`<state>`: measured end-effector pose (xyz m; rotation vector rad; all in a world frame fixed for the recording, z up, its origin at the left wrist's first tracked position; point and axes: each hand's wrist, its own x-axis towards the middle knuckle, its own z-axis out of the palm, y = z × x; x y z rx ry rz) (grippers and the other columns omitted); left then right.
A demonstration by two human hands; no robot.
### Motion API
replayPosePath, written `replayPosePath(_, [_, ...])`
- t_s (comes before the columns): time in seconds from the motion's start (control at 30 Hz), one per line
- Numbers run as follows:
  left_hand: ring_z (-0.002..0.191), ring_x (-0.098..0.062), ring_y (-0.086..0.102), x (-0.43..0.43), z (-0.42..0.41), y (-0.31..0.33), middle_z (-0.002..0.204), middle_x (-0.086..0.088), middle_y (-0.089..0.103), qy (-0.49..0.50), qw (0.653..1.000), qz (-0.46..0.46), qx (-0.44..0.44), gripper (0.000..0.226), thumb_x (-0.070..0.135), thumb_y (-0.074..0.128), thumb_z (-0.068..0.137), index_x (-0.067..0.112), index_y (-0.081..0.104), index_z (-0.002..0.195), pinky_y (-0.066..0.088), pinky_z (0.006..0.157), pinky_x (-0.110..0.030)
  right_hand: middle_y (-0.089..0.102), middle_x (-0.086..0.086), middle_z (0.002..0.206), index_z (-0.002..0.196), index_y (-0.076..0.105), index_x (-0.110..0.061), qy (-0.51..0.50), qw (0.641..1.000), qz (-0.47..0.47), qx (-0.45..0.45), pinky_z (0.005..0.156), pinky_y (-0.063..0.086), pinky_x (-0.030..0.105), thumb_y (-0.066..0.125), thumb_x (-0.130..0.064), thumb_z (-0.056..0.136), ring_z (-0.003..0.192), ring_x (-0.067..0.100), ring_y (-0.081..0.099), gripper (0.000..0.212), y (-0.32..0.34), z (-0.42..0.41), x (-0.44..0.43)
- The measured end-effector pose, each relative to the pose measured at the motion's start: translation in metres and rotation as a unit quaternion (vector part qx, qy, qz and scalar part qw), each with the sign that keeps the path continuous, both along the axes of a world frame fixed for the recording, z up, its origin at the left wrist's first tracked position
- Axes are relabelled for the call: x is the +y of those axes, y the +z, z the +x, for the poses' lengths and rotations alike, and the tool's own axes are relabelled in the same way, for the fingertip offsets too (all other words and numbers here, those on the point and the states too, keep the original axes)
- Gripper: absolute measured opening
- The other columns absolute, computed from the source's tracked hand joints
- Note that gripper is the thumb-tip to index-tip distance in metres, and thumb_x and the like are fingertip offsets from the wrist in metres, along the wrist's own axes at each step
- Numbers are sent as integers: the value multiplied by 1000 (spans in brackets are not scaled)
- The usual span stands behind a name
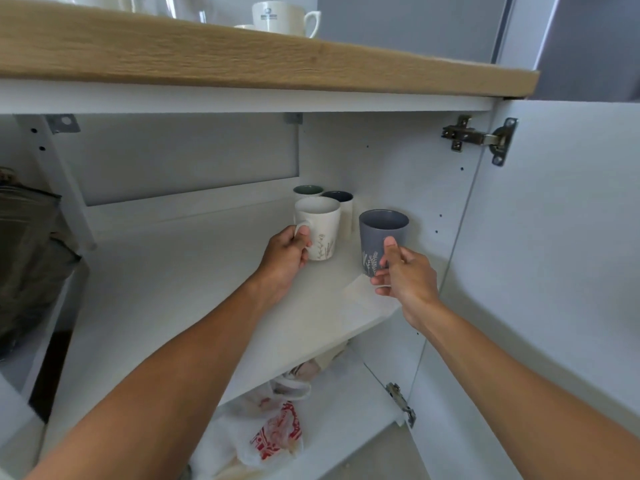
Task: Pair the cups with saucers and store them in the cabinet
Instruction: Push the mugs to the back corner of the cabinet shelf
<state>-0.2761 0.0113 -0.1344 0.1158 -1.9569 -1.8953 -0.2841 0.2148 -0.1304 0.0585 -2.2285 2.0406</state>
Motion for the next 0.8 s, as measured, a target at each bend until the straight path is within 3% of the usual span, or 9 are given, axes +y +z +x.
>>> replayPosePath(0.8, [58,-12,40,47,-64,-16,67,-2,46,-52,998,-15,-23,29,26,45,103,11,51,79,36,56,-22,68,4,71,72,64,-14,-37,999,12,7,44,46,23,51,-52,97,58,15,71,47,-13,-23,13])
